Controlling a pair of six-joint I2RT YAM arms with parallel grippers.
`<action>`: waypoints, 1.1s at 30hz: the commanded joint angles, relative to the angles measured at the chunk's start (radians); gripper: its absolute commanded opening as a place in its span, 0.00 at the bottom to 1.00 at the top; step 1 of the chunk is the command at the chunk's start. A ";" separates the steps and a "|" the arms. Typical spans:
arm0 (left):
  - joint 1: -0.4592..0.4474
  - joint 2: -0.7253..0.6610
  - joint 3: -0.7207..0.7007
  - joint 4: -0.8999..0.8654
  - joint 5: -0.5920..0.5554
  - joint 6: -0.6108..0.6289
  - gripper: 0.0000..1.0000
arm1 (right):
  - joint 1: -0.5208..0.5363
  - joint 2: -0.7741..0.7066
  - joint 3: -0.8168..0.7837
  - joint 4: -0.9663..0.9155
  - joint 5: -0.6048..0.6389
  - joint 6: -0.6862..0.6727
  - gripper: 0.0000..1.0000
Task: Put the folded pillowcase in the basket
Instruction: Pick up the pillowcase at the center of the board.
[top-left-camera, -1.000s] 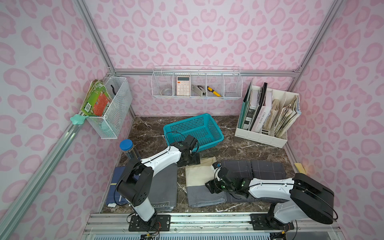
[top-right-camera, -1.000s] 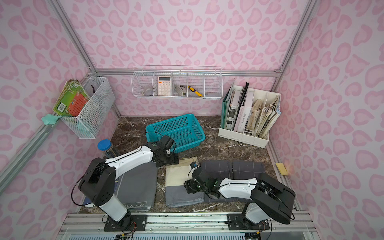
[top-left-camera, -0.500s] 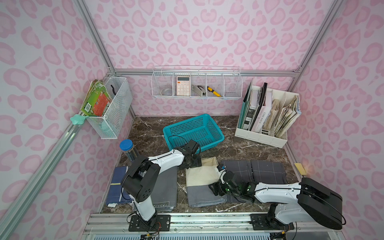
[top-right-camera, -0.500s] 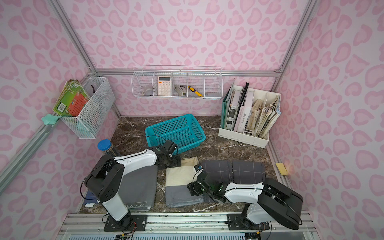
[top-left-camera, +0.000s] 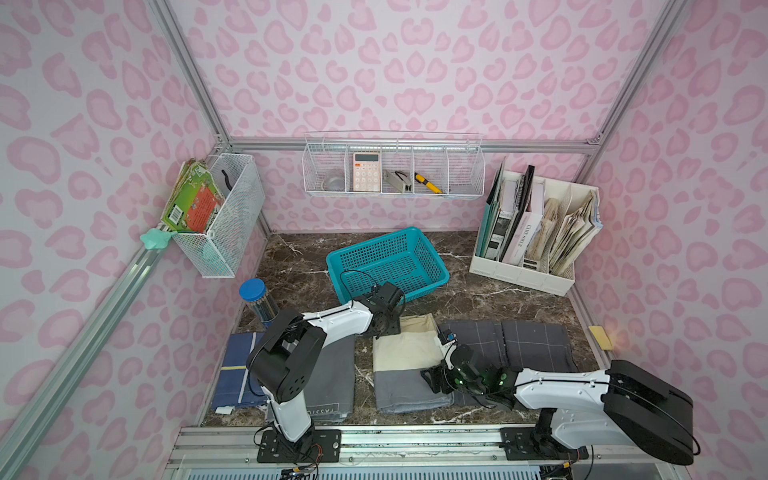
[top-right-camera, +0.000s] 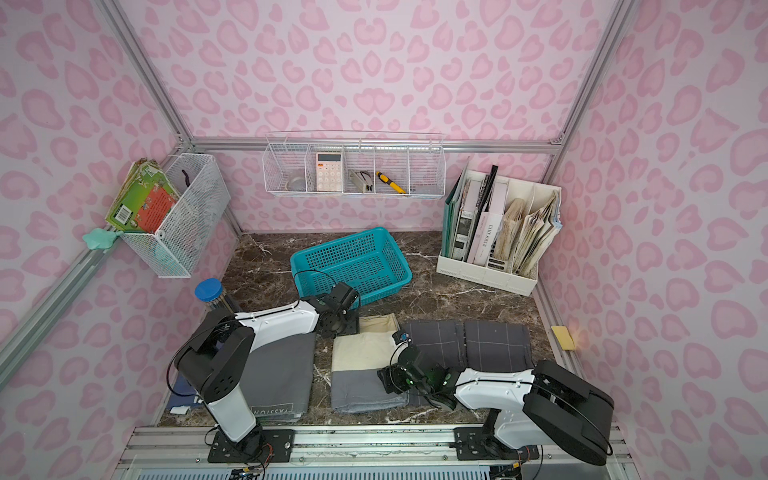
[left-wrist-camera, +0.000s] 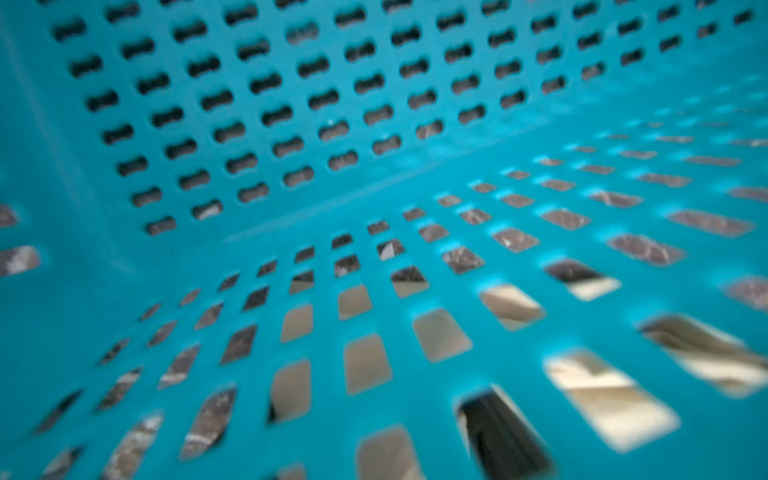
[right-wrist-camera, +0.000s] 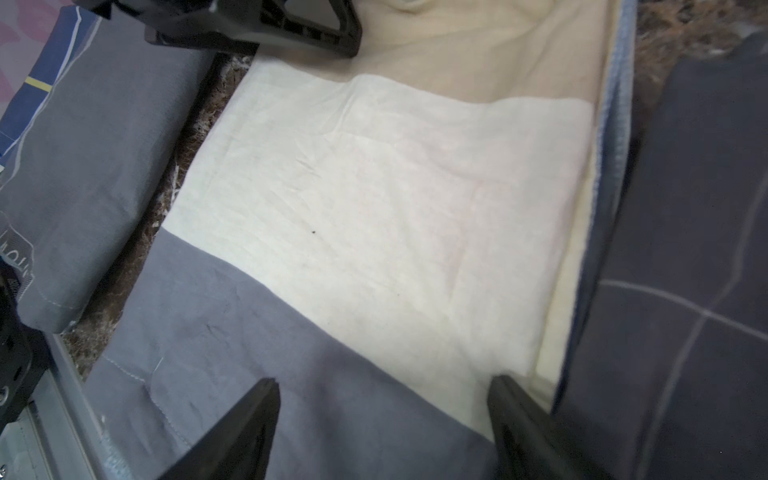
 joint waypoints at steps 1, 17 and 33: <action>0.002 0.017 0.008 -0.036 0.038 0.011 0.56 | 0.001 0.000 -0.002 -0.036 0.011 0.011 0.83; -0.162 -0.240 -0.061 -0.150 -0.178 -0.108 0.01 | -0.015 0.158 0.118 -0.066 0.017 -0.016 0.81; -0.181 -0.627 -0.323 -0.316 -0.318 -0.407 0.00 | -0.057 0.327 0.388 -0.129 0.000 -0.113 0.78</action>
